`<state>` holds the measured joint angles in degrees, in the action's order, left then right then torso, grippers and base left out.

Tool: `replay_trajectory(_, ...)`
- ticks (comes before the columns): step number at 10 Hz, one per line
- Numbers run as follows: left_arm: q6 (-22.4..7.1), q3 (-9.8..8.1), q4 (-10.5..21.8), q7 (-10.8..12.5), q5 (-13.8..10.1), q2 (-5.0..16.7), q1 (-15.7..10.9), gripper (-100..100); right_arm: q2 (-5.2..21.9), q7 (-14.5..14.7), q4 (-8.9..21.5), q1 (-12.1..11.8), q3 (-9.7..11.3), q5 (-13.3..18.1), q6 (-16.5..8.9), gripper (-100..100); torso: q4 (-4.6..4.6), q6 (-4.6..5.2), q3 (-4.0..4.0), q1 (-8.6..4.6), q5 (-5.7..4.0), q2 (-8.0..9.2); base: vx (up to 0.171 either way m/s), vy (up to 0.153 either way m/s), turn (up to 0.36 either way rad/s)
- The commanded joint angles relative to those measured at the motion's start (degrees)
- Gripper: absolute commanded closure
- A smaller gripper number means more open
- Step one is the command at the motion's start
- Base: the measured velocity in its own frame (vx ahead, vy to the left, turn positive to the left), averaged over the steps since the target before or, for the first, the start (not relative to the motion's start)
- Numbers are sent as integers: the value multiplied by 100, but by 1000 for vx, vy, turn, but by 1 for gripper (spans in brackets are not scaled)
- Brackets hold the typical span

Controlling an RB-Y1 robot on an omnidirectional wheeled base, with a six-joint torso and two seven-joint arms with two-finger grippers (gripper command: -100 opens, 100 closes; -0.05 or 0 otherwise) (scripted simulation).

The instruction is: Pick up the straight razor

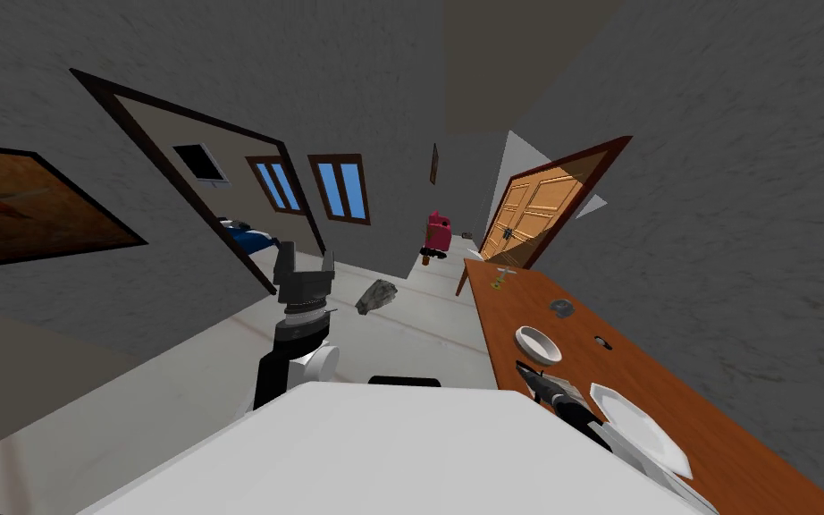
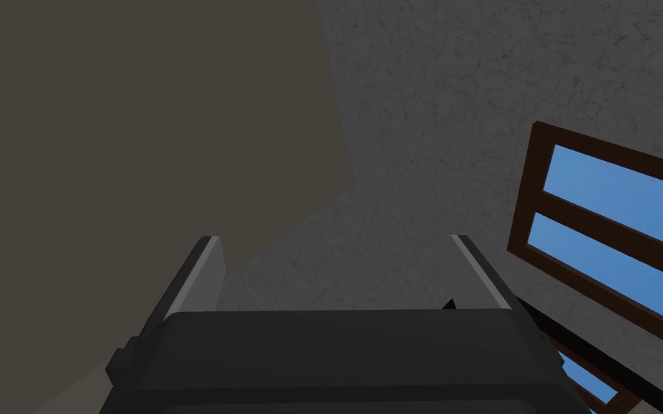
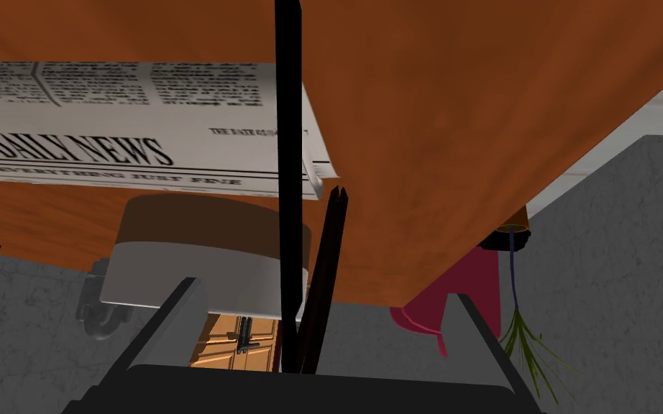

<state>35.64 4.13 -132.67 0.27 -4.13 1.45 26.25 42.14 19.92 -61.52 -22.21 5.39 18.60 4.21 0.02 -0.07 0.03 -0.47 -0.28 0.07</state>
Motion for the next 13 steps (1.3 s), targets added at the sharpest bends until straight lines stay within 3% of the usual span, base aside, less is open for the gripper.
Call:
replay_trajectory(1,0,0,0,0,0,0,0,0,0,0,0,0,0,0,0,100,0,0,0,0,0,0,-9,-1,-8)
replay_trajectory(5,0,0,0,0,0,0,0,0,0,1,-3,-2,4,1,8,100,-6,2,-15,7,3,-25,-1,-1,-1)
replay_trajectory(6,0,0,0,0,0,0,0,0,-1,0,-5,-1,5,1,11,0,-6,2,-15,8,4,-26,0,0,0)
replay_trajectory(7,0,0,0,0,0,0,0,0,72,-8,-93,-85,20,-5,65,100,-6,3,-16,8,4,-26,58,24,-185)
replay_trajectory(11,1,0,-1,0,0,0,1,0,304,1,-490,-471,34,1,293,100,-14,8,-33,31,12,-54,94,44,-180)
replay_trajectory(12,1,0,-1,0,0,0,2,0,279,-11,-451,-410,44,-7,234,100,-14,12,-31,29,14,-51,34,16,-38)
replay_trajectory(13,0,0,-1,0,0,0,1,0,288,-14,-463,-423,45,-8,245,0,-12,6,-26,21,11,-41,5,4,6)
